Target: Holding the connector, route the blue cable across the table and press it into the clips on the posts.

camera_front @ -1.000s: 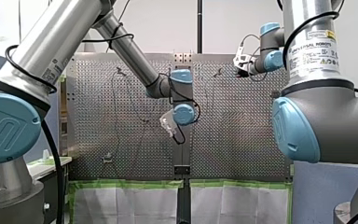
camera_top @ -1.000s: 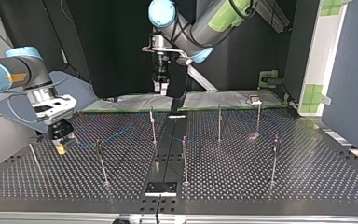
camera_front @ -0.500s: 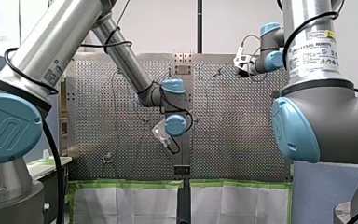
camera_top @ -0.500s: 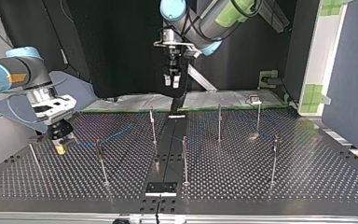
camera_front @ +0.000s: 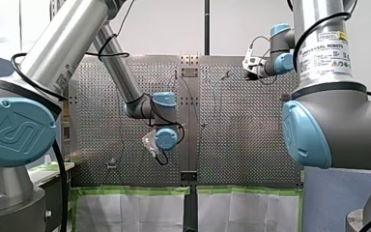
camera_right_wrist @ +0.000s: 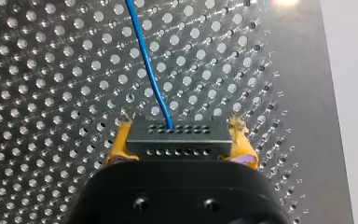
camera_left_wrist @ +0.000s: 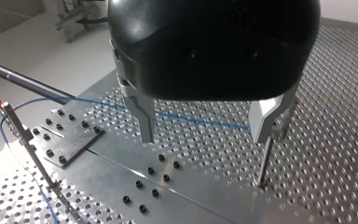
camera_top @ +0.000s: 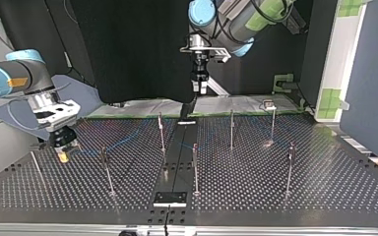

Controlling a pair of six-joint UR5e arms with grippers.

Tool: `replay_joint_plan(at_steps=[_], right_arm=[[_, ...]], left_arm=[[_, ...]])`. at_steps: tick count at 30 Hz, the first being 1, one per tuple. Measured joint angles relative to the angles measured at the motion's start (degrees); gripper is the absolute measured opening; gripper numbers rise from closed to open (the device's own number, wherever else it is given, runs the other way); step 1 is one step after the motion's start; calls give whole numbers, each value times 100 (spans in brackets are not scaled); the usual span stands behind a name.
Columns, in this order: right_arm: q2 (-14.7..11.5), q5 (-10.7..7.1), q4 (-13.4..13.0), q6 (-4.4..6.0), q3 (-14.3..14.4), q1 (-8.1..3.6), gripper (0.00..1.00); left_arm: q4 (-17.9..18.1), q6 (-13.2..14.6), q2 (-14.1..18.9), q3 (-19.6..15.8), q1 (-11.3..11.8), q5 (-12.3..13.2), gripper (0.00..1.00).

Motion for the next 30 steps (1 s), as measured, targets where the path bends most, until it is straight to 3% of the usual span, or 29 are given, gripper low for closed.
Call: replay_joint_plan(at_steps=[11, 19, 30], right_arm=[[4, 0, 14, -4, 1, -2, 0], [4, 68, 24, -10, 2, -11, 0], [5, 166, 31, -3, 0, -27, 0]], left_arm=[[582, 544, 0, -582, 583, 583, 100], [772, 367, 0, -1014, 1001, 1013, 100], [731, 241, 0, -1536, 964, 1535, 100]])
